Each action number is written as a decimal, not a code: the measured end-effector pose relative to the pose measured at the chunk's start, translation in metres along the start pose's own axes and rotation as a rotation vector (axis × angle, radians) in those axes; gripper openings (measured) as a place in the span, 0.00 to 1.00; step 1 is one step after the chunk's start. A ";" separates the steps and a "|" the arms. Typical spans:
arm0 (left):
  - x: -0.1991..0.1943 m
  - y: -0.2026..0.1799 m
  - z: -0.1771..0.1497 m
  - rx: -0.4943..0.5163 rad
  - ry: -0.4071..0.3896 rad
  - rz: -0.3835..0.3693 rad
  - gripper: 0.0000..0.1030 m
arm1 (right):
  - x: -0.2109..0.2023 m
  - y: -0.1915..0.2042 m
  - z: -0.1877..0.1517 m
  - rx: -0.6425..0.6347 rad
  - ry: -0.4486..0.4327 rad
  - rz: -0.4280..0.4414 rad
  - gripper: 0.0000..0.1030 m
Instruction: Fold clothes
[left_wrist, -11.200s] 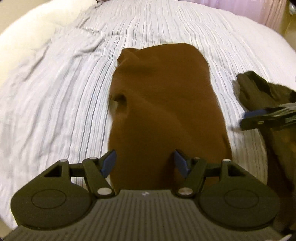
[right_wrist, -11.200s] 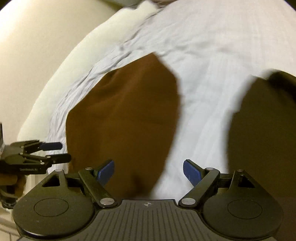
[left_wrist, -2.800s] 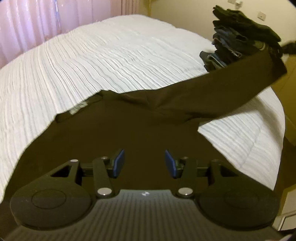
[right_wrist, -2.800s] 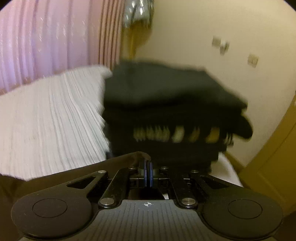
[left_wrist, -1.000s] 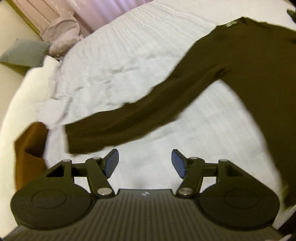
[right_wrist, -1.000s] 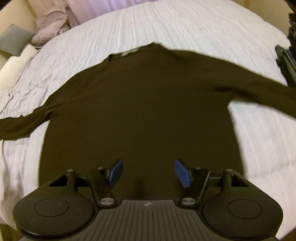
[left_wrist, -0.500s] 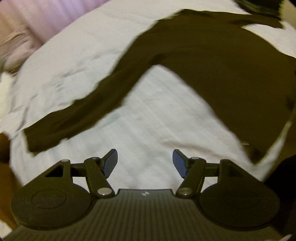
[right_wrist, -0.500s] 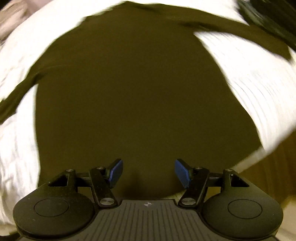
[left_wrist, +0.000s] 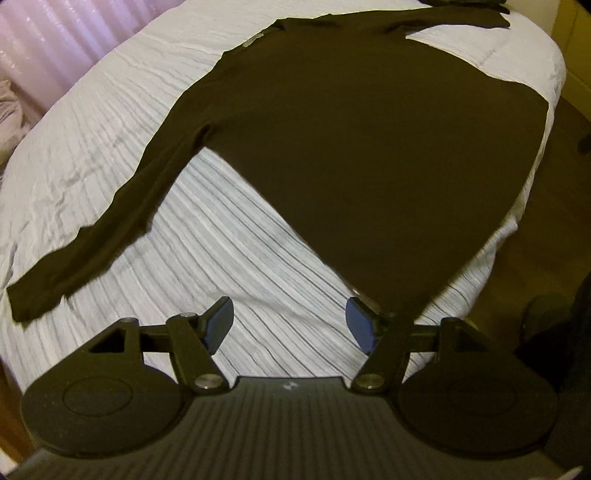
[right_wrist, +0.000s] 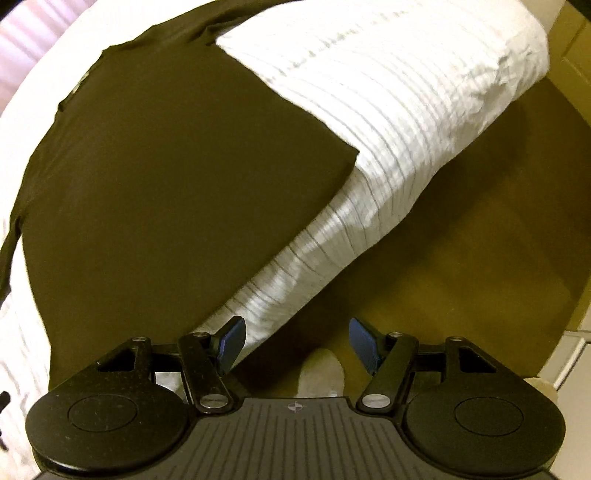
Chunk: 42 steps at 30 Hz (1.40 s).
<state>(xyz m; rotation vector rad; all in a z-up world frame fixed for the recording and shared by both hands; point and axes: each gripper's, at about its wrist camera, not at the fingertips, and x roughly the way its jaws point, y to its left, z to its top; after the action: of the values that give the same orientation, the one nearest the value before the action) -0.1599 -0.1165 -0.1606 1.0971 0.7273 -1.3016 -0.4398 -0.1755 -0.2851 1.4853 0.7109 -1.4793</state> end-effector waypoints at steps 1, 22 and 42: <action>-0.003 -0.005 -0.003 -0.004 0.006 0.008 0.62 | 0.002 -0.003 -0.003 -0.013 0.012 0.012 0.64; 0.093 -0.040 -0.033 -0.125 -0.012 -0.418 0.06 | 0.028 -0.056 0.034 -0.066 -0.171 0.248 0.64; 0.048 -0.005 -0.028 -0.339 0.045 -0.550 0.05 | 0.053 -0.094 0.097 -0.164 -0.320 0.487 0.64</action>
<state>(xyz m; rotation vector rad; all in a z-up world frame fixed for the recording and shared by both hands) -0.1522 -0.1085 -0.2148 0.6716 1.2928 -1.5359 -0.5611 -0.2303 -0.3441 1.1549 0.2435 -1.2072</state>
